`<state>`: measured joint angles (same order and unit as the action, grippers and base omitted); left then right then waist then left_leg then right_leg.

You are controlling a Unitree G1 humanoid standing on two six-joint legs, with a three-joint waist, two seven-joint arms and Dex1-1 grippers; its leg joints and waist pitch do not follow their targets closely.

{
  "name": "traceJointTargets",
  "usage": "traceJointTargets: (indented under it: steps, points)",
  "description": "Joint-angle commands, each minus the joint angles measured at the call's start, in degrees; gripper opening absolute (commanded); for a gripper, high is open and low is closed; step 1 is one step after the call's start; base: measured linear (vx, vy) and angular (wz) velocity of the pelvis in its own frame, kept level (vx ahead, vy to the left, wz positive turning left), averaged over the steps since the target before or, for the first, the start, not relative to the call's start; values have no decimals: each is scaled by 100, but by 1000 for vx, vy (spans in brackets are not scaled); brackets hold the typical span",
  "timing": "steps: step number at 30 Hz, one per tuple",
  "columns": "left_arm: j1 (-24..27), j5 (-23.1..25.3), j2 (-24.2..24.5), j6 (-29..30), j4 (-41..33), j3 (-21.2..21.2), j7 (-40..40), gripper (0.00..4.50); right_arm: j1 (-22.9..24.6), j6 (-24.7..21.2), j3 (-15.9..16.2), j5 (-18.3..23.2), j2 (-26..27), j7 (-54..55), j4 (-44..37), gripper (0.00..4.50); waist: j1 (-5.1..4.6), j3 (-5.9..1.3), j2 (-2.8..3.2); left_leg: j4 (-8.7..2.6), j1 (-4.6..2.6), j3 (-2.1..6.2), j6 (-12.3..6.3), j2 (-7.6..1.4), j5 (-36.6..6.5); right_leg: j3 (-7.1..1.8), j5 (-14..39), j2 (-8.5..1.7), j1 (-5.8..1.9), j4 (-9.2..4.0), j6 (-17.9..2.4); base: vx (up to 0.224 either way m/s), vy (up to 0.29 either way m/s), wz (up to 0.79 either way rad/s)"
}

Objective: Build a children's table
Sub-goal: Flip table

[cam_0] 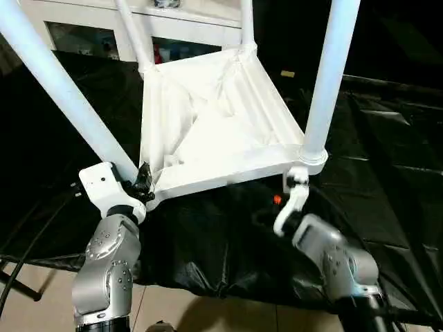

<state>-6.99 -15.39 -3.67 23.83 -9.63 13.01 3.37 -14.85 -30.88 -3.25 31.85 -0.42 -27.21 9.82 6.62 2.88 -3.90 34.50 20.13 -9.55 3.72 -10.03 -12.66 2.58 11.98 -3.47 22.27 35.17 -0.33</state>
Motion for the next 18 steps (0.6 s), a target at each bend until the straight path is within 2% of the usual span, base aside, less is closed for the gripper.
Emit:
traceJointTargets:
  steps: [1, 2, 3, 4, 8, 10, 11, 14, 18]
  points:
    - [-216, -380, -308, 9, 25, -146, -119, 222, -156, 149, -232, 162, 65, 46, 142, 450, -12, -313, 29, -417, -16, 88, -168, -307, -140, -266, -113, -451, -270, -300, -1089, 0, 0, 0]
    - [-222, -382, -297, 36, 25, -148, -122, 222, -220, 163, -352, 277, 161, 50, 211, 450, 8, -316, 118, -417, -16, 97, -138, -301, -165, -269, -96, -462, -270, -292, -1088, 0, 0, 0]
    - [-227, -380, -287, 62, 19, -157, -127, 222, -291, 165, -478, 415, 254, 58, 288, 450, -21, -306, 96, -426, -18, 83, -148, -305, -260, -275, -57, -457, -253, -315, -1098, 0, 0, 0]
    - [-230, -379, -280, 80, 14, -164, -131, 222, -339, 163, -562, 508, 314, 69, 339, 450, -14, -314, 65, -432, -12, 94, -131, -311, -294, -269, -18, -470, -281, -308, -1105, 0, 0, 0]
    - [-228, -365, -276, 120, 2, -216, -161, 222, -650, 186, -813, 667, 485, 201, 890, 450, -17, -318, 100, -419, -10, 88, -122, -303, -187, -263, -87, -463, -275, -292, -1146, 0, 0, 0]
    - [-218, -339, -290, 152, -44, -282, -163, 222, -937, 217, -1026, 848, 646, 291, 1400, 450, -25, -320, 84, -423, -14, 83, -118, -309, -207, -261, -9, -477, -268, -290, -1189, 0, 0, 0]
    - [-217, -338, -291, 153, -46, -284, -163, 222, -945, 217, -1034, 854, 651, 293, 1412, 450, -25, -318, 80, -421, -14, 78, -119, -306, -202, -262, -7, -472, -265, -291, -1190, 0, 0, 0]
    - [-215, -276, -282, 177, -66, -350, -158, 222, -1357, 305, -1317, 1000, 824, 339, 2016, 450, -29, -330, 87, -411, -16, 72, -156, -306, -69, -255, -204, -462, -261, -264, -1224, 0, 0, 0]
    - [-199, -227, -287, 161, -59, -405, -167, 222, -1666, 348, -1579, 1235, 923, 327, 2423, 450, -11, -347, 103, -397, -25, 66, -217, -308, 67, -248, -414, -459, -260, -240, -1264, 0, 0, 0]
